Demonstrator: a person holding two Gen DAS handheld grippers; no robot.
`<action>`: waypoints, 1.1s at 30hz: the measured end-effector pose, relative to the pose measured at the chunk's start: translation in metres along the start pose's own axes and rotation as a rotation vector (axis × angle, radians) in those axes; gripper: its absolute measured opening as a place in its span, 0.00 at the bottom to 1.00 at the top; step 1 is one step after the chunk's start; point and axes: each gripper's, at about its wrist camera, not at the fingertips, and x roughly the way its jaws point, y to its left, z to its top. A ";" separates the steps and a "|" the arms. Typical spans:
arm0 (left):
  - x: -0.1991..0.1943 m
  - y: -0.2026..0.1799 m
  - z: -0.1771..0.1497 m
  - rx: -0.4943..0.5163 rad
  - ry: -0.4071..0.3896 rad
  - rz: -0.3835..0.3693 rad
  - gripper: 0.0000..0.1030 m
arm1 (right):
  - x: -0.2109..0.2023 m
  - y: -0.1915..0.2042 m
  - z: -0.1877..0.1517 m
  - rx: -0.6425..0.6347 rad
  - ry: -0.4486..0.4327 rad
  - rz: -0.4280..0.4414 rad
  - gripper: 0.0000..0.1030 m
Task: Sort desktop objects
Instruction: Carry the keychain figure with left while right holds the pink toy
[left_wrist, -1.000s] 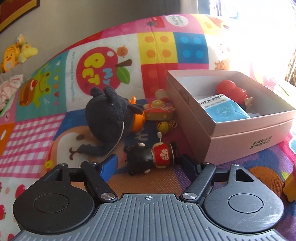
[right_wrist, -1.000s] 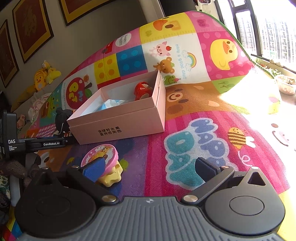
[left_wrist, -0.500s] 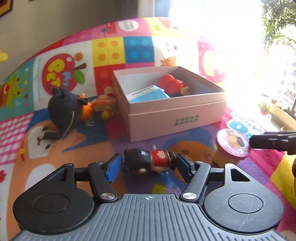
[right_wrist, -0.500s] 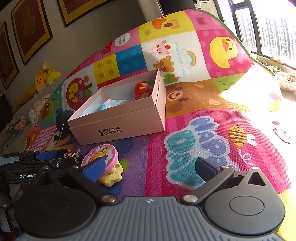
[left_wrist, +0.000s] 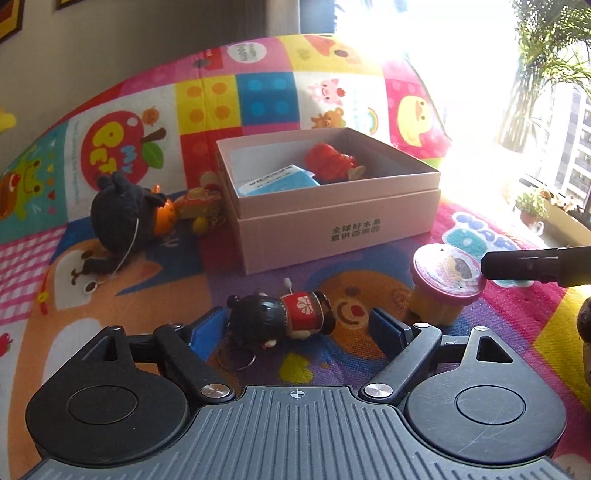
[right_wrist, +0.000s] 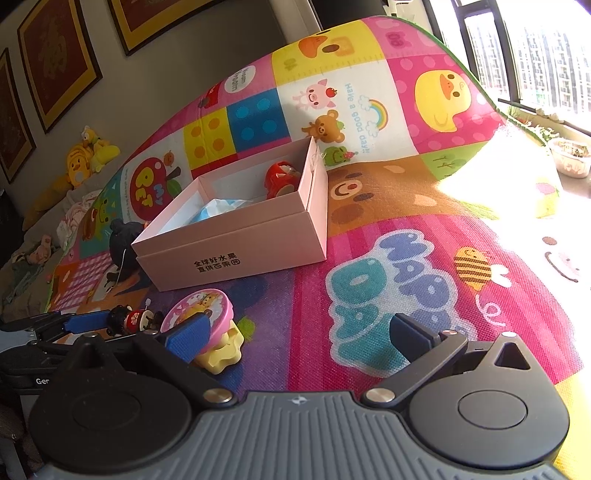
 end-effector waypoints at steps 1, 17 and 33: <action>0.000 0.001 -0.002 -0.004 0.005 0.005 0.87 | 0.000 0.000 0.000 0.000 0.000 0.000 1.00; 0.028 0.000 0.008 -0.074 0.067 0.085 0.84 | -0.001 0.000 0.000 0.008 -0.003 0.004 1.00; -0.024 -0.006 -0.003 0.025 0.067 -0.140 0.70 | -0.005 -0.005 -0.001 0.037 -0.033 0.022 1.00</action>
